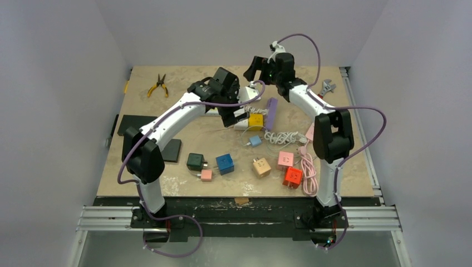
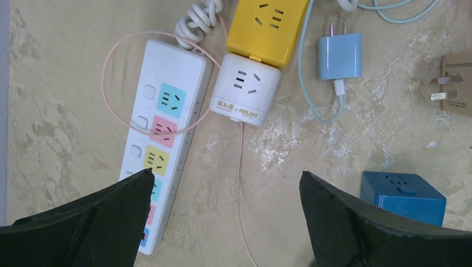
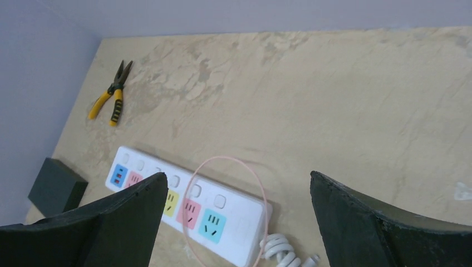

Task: Pull the plug off the socket
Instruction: Pick up the socket from the center of the board, then remove the plug from the socket, then place the socket at the center of the board.

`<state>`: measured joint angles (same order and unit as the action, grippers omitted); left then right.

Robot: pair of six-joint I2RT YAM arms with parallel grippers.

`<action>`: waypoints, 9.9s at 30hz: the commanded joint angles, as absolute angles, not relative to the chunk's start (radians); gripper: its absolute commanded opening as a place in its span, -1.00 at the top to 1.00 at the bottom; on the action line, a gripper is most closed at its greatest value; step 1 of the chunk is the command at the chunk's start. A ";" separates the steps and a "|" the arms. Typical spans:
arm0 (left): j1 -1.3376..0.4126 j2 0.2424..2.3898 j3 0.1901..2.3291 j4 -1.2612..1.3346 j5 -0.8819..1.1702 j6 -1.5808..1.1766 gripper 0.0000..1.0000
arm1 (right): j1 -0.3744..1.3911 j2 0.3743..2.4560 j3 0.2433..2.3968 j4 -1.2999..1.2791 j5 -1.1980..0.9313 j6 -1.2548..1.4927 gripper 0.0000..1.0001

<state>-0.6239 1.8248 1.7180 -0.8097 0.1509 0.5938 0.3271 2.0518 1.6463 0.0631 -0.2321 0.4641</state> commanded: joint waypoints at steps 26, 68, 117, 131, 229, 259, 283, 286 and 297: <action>-0.682 1.787 1.783 -0.772 0.040 0.644 -1.00 | 0.266 1.928 1.313 -0.052 0.003 0.490 -0.58; -0.792 1.917 1.797 -0.679 0.095 0.809 -1.00 | 0.255 1.729 1.299 0.008 -0.321 0.670 1.00; -0.826 2.089 2.075 -1.102 0.070 0.771 -0.71 | 0.265 1.582 1.282 0.069 -0.373 0.690 1.00; -0.819 2.093 2.115 -1.104 0.004 0.815 1.00 | 0.266 1.615 1.284 0.041 -0.347 0.636 1.00; -0.767 2.000 1.919 -0.829 0.108 0.902 0.90 | 0.319 1.622 1.329 -0.005 -0.506 0.562 1.00; -0.618 1.913 1.905 -0.844 0.105 0.989 1.00 | 0.269 1.894 1.411 -0.230 -0.054 0.340 1.00; -0.578 2.265 2.341 -0.887 -0.111 0.980 0.54 | 0.206 2.250 1.832 -0.352 0.129 0.421 -0.06; -0.577 2.259 2.320 -0.871 -0.116 0.991 0.37 | 0.206 2.249 1.845 -0.367 0.120 0.419 -0.38; -0.606 2.271 2.324 -0.842 -0.157 1.026 -0.41 | 0.207 1.892 1.562 -0.211 0.021 0.456 -0.98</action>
